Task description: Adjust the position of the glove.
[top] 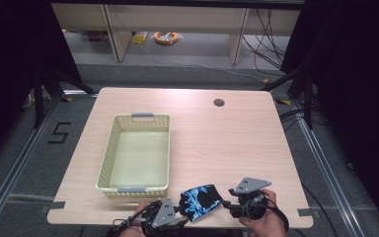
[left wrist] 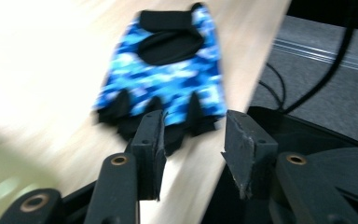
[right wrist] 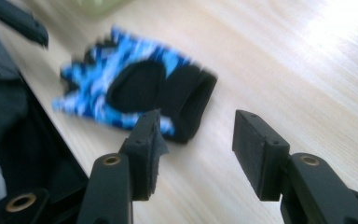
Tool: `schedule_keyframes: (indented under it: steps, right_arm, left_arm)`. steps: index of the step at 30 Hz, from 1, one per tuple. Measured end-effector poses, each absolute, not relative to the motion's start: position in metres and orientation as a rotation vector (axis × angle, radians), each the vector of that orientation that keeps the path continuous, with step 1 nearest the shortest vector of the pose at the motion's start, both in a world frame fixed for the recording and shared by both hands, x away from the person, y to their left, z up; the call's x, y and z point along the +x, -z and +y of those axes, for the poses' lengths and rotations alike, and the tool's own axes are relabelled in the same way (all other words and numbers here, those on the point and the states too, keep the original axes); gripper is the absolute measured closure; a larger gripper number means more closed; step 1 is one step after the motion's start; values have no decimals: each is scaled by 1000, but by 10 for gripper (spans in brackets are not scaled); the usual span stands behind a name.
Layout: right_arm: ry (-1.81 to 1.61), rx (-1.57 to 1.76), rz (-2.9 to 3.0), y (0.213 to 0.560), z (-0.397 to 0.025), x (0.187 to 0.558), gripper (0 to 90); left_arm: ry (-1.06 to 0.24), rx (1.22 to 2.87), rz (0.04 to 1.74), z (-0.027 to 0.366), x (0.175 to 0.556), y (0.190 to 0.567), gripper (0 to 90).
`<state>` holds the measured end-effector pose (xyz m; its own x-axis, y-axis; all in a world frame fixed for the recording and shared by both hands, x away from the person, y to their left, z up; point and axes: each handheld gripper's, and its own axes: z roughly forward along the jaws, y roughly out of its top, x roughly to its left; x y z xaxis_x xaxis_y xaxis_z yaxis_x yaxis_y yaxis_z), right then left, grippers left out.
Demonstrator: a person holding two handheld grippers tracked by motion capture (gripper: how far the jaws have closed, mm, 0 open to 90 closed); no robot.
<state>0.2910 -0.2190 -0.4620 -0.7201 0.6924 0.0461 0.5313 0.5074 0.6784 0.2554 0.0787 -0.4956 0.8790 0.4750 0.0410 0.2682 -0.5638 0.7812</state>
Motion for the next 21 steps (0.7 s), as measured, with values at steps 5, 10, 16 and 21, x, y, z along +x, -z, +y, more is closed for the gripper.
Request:
schedule_keyframes:
  steps: [5, 10, 16, 21]
  right_arm:
    - [-1102, 1227, 2513, 468, -216, 312, 474]
    - [-1081, 1322, 2574, 476, -206, 326, 425]
    - [-1053, 1346, 2619, 483, -199, 332, 390]
    - [-1022, 1351, 2684, 490, -191, 339, 393]
  left_arm:
    - [-316, 2205, 597, 83, 261, 501, 492]
    - [-327, 2250, 595, 78, 267, 506, 439]
    - [-320, 2263, 598, 71, 270, 510, 424]
    - [-302, 2253, 602, 64, 274, 512, 459]
